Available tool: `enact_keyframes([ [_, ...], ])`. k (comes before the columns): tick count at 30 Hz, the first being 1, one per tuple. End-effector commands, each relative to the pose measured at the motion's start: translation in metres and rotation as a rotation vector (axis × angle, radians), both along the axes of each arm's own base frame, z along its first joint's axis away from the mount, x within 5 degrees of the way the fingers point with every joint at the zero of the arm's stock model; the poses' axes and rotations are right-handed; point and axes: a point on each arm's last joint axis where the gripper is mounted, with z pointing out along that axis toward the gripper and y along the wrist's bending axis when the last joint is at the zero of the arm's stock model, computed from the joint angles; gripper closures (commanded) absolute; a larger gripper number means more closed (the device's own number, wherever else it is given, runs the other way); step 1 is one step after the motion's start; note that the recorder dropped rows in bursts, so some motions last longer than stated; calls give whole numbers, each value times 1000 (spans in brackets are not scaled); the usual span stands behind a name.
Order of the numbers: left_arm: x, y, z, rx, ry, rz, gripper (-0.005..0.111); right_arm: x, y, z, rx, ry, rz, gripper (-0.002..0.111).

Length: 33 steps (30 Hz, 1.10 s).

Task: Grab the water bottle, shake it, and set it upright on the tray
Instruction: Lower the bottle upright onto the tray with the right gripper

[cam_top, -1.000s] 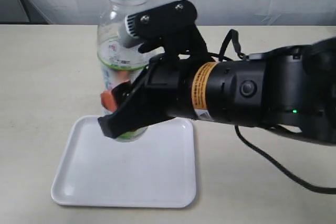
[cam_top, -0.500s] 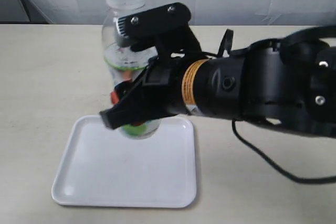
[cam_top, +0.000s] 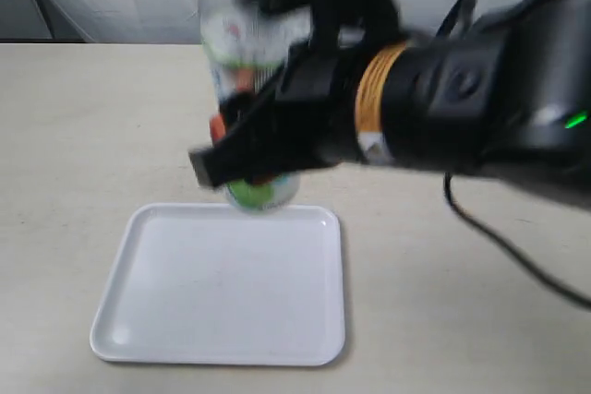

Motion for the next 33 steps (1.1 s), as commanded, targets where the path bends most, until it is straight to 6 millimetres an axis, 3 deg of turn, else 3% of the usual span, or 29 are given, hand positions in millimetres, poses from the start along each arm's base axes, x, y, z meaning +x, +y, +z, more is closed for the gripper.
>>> enact_keyframes([
  [1,0,0,-1,-6,1,0,106,-2,6,-37,-62,73,20,109],
  [6,0,0,-1,-6,1,0,106,-2,-3,48,131,-88,14,109],
  [8,0,0,-1,-6,1,0,106,-4,-7,66,184,-122,22,109],
  [10,0,0,-1,-6,1,0,106,-2,-5,57,148,-108,11,109],
  [14,0,0,-1,-8,1,0,106,1,5,-16,-46,53,-19,109],
  [15,0,0,-1,-8,1,0,106,-2,7,-26,-64,71,-7,109],
  [17,0,0,-1,-8,1,0,106,-8,12,-19,-38,53,28,109],
  [21,0,0,-1,-6,1,0,106,-17,4,53,102,-145,92,109],
  [23,0,0,-1,-6,1,0,106,-15,-5,77,129,-208,51,109],
  [25,0,0,-1,-6,1,0,106,-10,-11,74,96,-189,-30,109],
  [30,0,0,-1,-6,1,0,106,-15,7,1,-24,-26,33,109],
  [31,0,0,-1,-6,1,0,106,-16,10,-3,-16,-25,58,109],
  [33,0,0,-1,-6,1,0,106,-18,15,7,38,-55,97,109],
])
